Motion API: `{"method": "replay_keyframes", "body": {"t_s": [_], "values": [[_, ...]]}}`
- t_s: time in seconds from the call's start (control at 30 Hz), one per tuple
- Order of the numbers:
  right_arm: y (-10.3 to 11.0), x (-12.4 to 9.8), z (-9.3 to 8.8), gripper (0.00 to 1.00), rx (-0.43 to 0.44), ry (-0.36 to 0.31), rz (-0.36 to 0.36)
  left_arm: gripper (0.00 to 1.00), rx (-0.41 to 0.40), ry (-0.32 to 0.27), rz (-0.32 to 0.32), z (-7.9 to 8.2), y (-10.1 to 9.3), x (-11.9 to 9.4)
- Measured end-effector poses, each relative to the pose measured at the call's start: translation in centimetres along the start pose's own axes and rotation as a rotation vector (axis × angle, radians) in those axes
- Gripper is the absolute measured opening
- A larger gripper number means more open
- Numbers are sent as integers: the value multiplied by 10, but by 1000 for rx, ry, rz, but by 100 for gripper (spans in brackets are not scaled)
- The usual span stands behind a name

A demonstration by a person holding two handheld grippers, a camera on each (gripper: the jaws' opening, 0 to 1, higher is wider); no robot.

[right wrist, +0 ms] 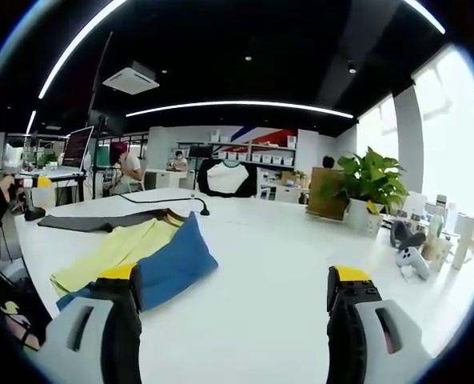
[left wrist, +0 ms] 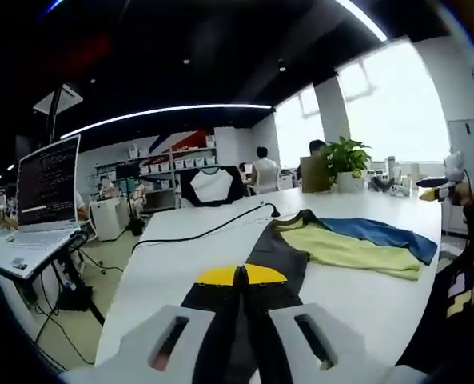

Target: Fold the garment on the visible template until the final outline fits inside the template.

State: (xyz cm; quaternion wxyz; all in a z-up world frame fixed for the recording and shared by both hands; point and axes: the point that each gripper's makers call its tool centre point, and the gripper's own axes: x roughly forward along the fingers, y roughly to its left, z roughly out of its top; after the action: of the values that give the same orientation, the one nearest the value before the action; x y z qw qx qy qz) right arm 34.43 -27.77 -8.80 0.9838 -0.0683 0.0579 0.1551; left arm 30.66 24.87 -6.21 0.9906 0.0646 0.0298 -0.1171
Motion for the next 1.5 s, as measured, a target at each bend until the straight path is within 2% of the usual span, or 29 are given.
{"method": "replay_keyframes", "body": {"t_s": [0.13, 0.3, 0.4, 0.57, 0.63, 0.67, 0.77, 0.83, 1.2, 1.37, 1.43, 1.5], "values": [[1, 0, 0, 99, -1, 1, 3, 1, -4, -19, 16, 5, -13, -5], [1, 0, -2, 99, 1, 5, 5, 6, 0, -35, 15, 13, -30, -9], [0, 0, -2, 99, 0, 5, 4, 18, 17, -51, 24, 17, -37, -11], [1, 0, -1, 99, 0, 5, 7, 51, 50, -71, 53, 23, -43, -12], [1, 1, -2, 99, 2, 8, 5, 67, 80, -73, 79, 22, -43, -11], [1, 1, -2, 100, 3, 11, 5, 72, 81, -70, 97, 20, -43, -10], [1, 1, -1, 100, 0, 10, 4, 85, 75, -62, 90, 16, -48, -7], [1, 1, 0, 100, -4, 11, 2, 100, 80, -61, 94, 14, -51, -3], [9, 3, 7, 100, -41, -15, 17, 100, 93, -40, 25, 11, -79, 7], [35, 5, 14, 100, -63, -46, 113, 100, 96, -45, 11, 12, -84, 7], [53, 4, 27, 100, -140, -140, 185, 100, 92, -47, 6, 13, -86, 7], [58, 3, 25, 100, -133, -120, 191, 100, 87, -51, 2, 13, -87, 7]]}}
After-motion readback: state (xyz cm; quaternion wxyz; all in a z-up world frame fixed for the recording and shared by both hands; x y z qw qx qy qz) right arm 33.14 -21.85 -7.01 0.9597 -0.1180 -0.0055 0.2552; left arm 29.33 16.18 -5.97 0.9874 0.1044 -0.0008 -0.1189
